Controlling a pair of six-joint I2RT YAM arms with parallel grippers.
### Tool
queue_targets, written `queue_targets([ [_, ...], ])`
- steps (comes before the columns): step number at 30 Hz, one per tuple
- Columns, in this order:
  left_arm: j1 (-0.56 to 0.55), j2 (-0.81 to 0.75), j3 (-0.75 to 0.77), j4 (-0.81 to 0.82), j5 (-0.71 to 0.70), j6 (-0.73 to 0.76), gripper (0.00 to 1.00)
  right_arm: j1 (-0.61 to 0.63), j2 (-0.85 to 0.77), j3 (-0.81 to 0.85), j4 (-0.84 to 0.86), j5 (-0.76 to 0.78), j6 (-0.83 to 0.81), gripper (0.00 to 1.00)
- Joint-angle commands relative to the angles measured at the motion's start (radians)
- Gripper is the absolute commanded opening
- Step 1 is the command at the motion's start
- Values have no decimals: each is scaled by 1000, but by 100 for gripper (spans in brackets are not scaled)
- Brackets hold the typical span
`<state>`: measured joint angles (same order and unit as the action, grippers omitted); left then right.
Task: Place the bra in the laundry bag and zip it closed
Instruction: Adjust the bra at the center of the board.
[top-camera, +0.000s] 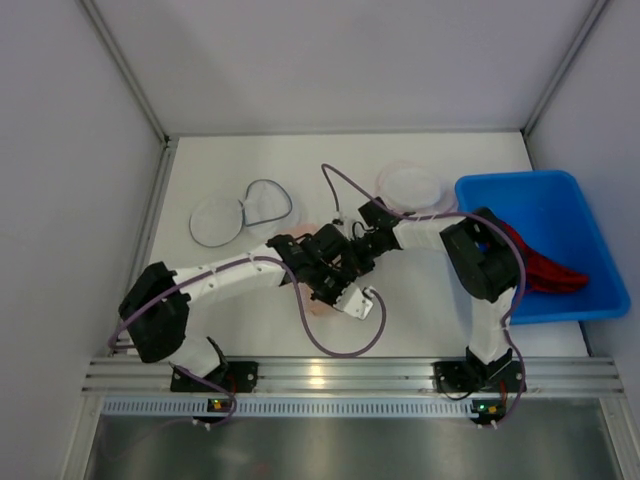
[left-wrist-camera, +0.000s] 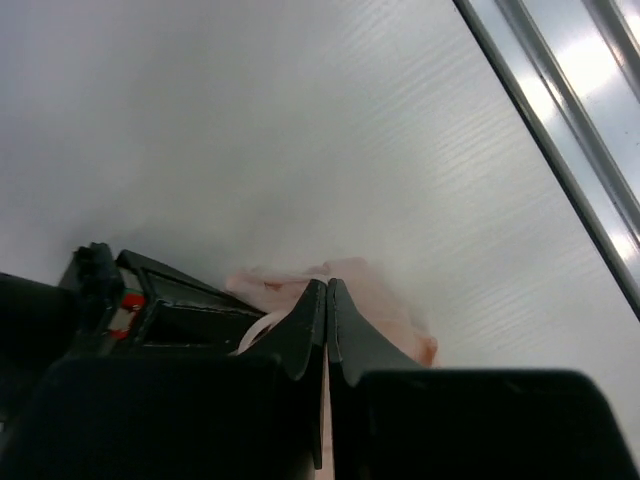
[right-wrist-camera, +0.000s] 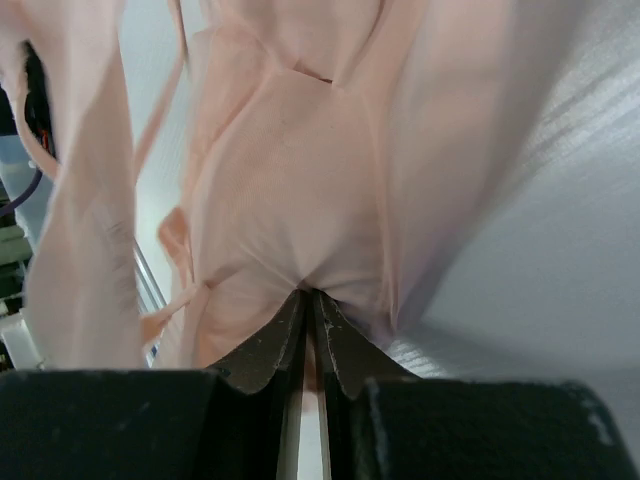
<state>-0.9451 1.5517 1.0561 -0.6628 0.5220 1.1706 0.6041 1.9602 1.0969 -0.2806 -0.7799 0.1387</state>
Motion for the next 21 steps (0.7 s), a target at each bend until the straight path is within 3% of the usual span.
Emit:
queue_targets([
  [1, -4, -84, 44, -14, 128, -44, 0, 26, 48, 8, 9, 186, -59, 9],
  [9, 32, -90, 74, 26, 84, -190, 0, 42, 2, -26, -29, 217, -164, 7],
  [14, 106, -50, 65, 84, 29, -186, 0, 20, -73, -63, -71, 136, -209, 7],
  [20, 183, 10, 62, 117, 4, -134, 0, 0, -139, -26, -186, 90, -252, 15],
  [21, 187, 16, 58, 135, 3, -124, 0, -9, -145, -23, -195, 77, -248, 23],
])
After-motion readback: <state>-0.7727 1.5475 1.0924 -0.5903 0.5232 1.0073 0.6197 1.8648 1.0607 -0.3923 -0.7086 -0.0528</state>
